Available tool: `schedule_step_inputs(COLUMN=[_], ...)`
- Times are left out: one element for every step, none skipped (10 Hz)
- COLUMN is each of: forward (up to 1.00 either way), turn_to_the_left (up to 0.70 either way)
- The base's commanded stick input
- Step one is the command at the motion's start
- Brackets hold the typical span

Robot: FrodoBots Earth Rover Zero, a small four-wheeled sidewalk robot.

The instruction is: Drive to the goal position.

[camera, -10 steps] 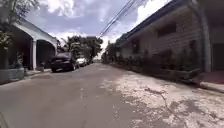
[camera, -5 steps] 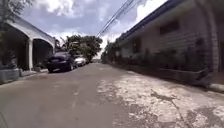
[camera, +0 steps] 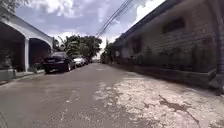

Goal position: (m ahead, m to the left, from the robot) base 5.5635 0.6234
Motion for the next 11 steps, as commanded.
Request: schedule_step_inputs(forward=[0.7, 0.7, 0.7, 0.7, 0.7, 0.7, 0.7, 0.7, 0.7, 0.7, 0.7], turn_to_the_left=[0.0, 0.0, 0.0, 0.0, 0.0, 0.0, 0.0, 0.0, 0.13, 0.35, 0.35])
